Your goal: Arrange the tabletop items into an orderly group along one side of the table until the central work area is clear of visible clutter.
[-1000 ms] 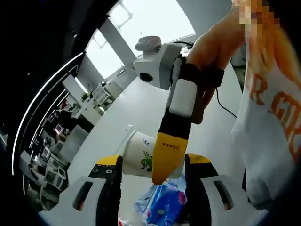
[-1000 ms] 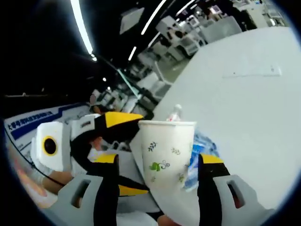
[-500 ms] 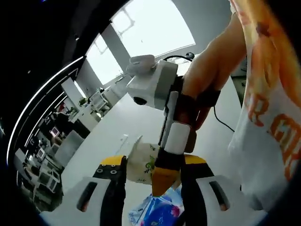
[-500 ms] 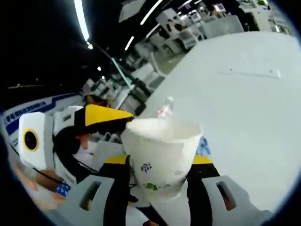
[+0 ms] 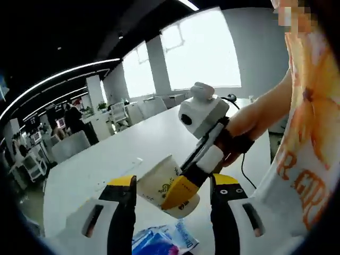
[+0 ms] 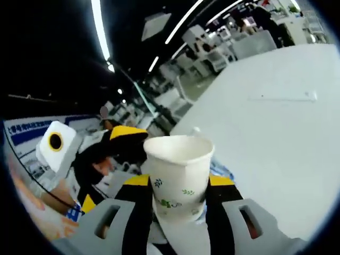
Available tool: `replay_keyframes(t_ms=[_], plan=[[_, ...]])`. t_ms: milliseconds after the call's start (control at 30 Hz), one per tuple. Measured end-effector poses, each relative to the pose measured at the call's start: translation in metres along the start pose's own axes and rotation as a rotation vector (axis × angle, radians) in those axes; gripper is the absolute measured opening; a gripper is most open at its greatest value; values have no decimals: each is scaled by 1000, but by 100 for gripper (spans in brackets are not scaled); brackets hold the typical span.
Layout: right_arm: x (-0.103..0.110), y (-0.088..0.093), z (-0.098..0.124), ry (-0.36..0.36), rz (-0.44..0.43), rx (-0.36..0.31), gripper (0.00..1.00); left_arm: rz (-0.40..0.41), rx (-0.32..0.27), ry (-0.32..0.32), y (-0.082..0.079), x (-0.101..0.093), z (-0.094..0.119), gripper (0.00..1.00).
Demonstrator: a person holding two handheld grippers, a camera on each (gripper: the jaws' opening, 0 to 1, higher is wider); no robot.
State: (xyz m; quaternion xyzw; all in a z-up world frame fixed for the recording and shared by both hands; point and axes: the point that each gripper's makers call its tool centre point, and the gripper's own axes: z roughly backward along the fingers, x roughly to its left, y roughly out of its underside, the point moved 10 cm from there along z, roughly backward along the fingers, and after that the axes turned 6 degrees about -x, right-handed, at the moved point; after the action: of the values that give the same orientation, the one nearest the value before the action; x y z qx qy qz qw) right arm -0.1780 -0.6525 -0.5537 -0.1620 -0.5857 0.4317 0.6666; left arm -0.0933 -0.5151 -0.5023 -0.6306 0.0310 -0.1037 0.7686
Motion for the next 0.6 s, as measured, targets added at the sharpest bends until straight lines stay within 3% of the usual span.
replay_keyframes(t_ms=[67,233,400,500,600], plan=[[-1,-1,2,10,45,-2,38,133,-26,-15,4,5,7,61],[-3,-3,7,41,132,-21,38,261,-74,-106,8,15,19,65],[2,-5,7,82,288,-32,38,563,-240,-166,-2,26,16,73],[7,-7,4,99,344,-55,38,570,-234,-176,-8,26,5,81],[12,-11,2,129,394,-89,38,496,-133,-162,-12,18,-8,87]])
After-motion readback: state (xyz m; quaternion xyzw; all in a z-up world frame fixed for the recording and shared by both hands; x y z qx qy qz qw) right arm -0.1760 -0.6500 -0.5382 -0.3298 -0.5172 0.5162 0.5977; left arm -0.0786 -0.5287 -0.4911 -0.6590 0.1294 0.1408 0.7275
